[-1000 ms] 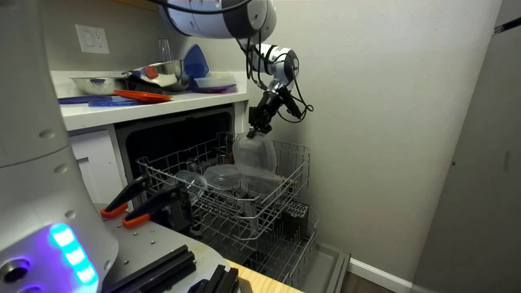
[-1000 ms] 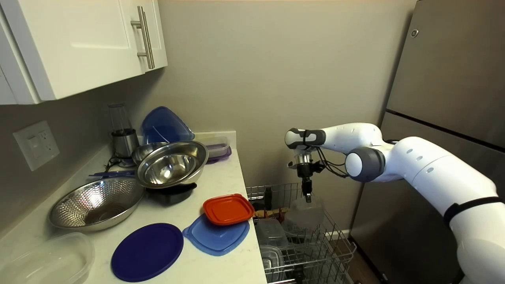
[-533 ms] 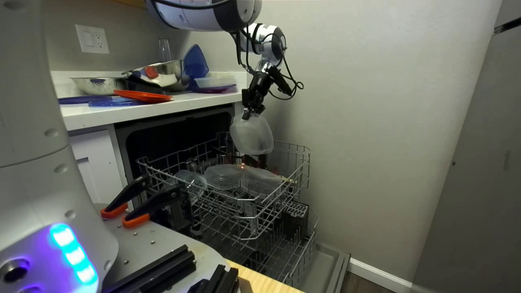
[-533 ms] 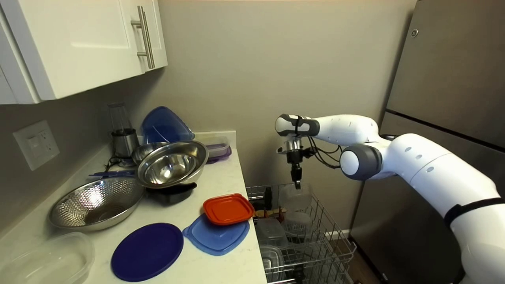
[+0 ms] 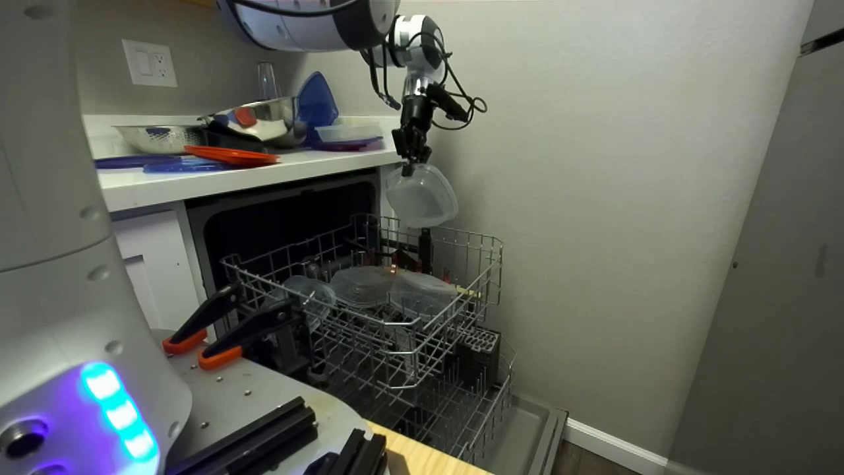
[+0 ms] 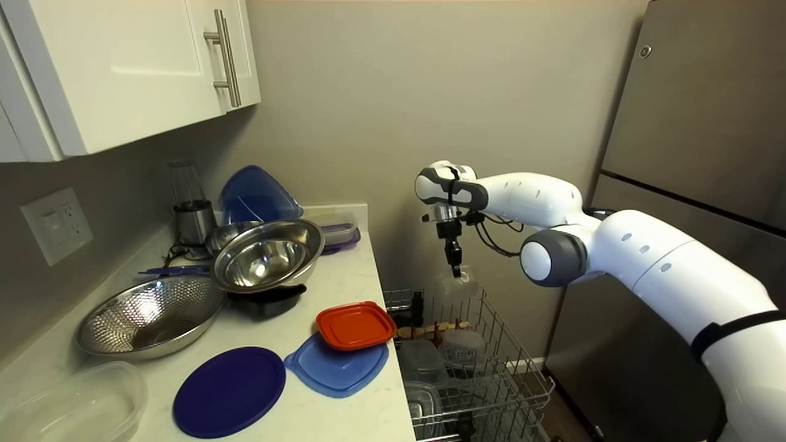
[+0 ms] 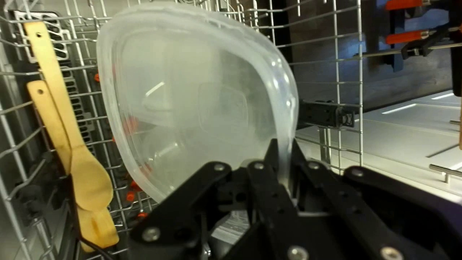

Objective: Put the bowl on the counter

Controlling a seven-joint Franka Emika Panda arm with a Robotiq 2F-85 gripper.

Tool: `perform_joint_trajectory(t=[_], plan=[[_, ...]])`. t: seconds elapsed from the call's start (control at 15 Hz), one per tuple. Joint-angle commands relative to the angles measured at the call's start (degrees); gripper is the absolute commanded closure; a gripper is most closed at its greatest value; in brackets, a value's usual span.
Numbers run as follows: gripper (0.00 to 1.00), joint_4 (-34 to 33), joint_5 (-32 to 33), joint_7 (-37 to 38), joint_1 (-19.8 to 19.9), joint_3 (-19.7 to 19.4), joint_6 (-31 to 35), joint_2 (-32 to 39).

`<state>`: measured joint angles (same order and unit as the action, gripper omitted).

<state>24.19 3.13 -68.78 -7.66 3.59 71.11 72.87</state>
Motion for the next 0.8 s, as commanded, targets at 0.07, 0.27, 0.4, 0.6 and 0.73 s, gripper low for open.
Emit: perform_joint_trajectory(t=[0.07,0.27,0.4,0.6,0.73], plan=[[0.98,-5.3,3.4,-1.2,-2.0,-2.3,4.5,2.5],[0.98,-2.3,2.8,-0.7,-2.2,-2.3,9.5,1.1],[0.98,-2.1,2.5,-0.5,-2.2,-2.2,11.3,1.2],[0.94,-3.2,2.0,0.0,-2.1,-2.0,10.2,1.9],[0.94,-3.2,2.0,0.0,-2.1,-2.0,10.3,2.0]])
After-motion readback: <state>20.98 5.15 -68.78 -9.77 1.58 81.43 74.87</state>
